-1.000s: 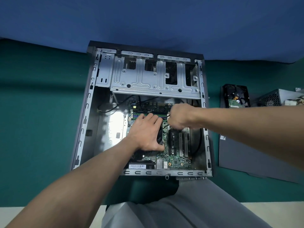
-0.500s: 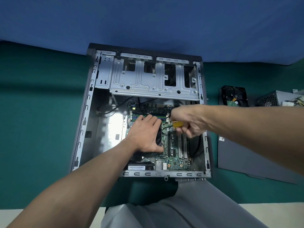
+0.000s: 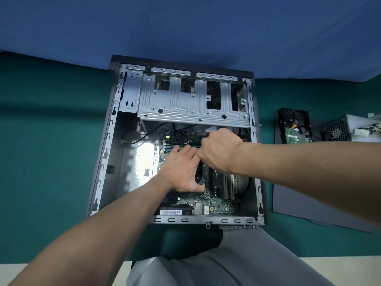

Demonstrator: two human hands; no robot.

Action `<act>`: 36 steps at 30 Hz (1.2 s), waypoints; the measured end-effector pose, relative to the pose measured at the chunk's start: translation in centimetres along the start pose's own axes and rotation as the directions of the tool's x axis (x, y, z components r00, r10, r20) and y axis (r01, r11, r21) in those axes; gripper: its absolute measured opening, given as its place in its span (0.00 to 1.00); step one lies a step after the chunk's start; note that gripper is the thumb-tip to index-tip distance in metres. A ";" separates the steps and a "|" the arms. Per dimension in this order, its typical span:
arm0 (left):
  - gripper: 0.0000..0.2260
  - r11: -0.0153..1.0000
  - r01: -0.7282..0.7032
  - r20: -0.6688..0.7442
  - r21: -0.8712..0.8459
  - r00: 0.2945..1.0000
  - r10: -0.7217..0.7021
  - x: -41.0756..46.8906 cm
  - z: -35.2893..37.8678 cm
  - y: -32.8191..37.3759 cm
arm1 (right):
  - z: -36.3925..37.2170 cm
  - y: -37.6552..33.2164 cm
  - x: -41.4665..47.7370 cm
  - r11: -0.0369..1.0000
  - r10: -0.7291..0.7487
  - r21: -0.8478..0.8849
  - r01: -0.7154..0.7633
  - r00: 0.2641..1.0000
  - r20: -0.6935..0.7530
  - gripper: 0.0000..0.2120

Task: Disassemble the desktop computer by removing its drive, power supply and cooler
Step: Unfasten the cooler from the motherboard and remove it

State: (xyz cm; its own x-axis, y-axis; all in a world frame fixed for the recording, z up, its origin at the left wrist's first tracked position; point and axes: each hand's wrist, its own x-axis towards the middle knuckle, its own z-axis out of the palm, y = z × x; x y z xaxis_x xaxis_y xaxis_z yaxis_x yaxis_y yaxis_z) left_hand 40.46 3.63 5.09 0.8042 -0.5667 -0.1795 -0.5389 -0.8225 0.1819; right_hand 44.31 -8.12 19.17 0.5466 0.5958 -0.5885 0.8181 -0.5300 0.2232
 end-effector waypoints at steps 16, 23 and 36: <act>0.40 1.000 -0.011 -0.008 0.002 1.000 0.011 0.0 0.1 -0.1 | 1.2 1.0 -1.0 0.999 0.031 0.025 -0.033 0.995 0.096 0.18; 0.41 1.000 -0.013 -0.016 -0.001 1.000 0.013 0.0 0.1 -0.1 | 1.2 1.3 0.3 0.641 0.314 0.675 -0.367 0.927 0.205 0.14; 0.40 1.000 -0.010 0.000 0.006 1.000 0.010 0.1 0.0 -0.1 | 1.0 0.8 -0.8 0.948 0.157 0.244 -0.202 0.969 0.191 0.15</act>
State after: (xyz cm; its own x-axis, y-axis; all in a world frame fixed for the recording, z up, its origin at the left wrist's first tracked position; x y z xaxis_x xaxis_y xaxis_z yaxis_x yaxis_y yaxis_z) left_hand 40.60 3.65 5.02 0.7989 -0.5746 -0.1778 -0.5482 -0.8172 0.1777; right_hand 44.37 -9.68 19.07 0.6243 0.3789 -0.6831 0.6216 -0.7706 0.1407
